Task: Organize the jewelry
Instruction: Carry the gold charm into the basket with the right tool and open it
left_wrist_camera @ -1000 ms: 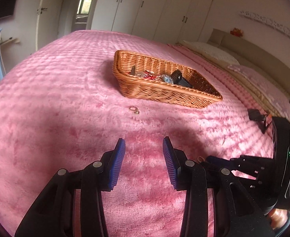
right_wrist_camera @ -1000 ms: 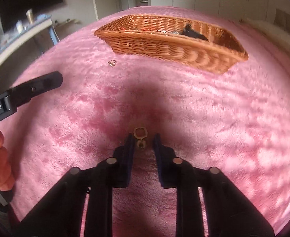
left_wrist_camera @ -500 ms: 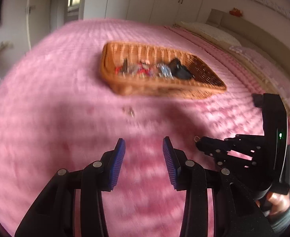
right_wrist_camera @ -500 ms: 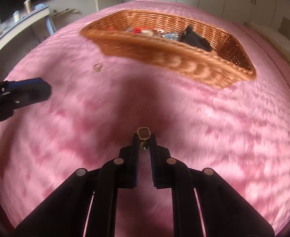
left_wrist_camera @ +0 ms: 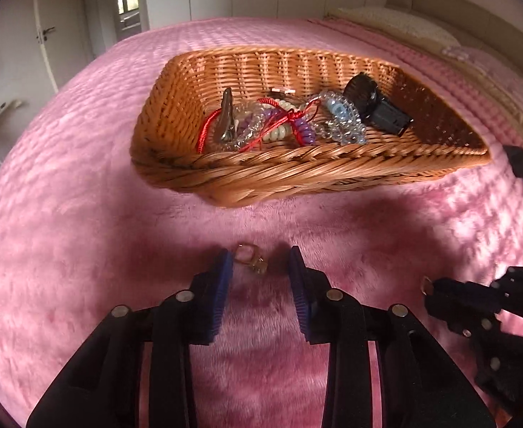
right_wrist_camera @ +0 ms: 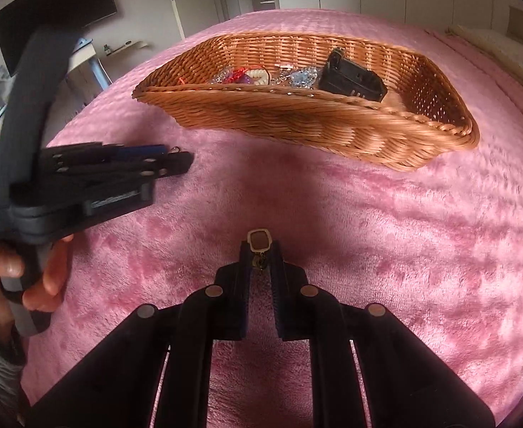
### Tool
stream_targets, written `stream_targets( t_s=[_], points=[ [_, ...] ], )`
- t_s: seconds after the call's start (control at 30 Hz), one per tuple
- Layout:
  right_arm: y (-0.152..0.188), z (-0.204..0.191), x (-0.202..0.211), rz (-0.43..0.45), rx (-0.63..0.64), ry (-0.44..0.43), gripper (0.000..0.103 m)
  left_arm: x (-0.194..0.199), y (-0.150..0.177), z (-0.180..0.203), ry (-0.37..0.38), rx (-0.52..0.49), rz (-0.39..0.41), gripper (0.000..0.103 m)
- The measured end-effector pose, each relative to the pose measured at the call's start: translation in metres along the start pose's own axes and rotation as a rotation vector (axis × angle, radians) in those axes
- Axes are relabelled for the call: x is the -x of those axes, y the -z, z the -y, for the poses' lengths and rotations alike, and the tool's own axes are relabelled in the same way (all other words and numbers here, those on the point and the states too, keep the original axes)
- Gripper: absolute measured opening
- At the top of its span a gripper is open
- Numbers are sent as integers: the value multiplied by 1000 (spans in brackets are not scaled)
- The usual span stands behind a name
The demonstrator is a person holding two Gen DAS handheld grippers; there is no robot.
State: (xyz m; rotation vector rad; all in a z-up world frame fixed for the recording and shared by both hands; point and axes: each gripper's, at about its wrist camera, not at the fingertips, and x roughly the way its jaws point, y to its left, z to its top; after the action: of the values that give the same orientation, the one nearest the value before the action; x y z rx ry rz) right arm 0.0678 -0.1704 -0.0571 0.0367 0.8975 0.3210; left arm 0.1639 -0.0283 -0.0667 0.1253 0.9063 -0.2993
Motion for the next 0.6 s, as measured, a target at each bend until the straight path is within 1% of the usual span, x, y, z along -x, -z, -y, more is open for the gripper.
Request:
stream_targets(
  t_s=[0.03,0.17,0.27,0.4,0.53,0.6],
  points=[
    [0,0,0,2,-1,-2,9,1,1,0,-2,1,5,18],
    [2,1,2,11,-4,-20,9,5,4,-4,13,22,25,18],
    [4,4,7,16,-15,-50,9,13,10,-5,21,34,49,18],
    [7,9,16,34,-36,-109,9,31,20,-8,57,61,97,17],
    [10,15,26,43,-92,-196,9,50,27,-8,102,83,149,18],
    [9,15,32,54,-104,-215,9,56,26,-5,125,88,162,18]
  ],
)
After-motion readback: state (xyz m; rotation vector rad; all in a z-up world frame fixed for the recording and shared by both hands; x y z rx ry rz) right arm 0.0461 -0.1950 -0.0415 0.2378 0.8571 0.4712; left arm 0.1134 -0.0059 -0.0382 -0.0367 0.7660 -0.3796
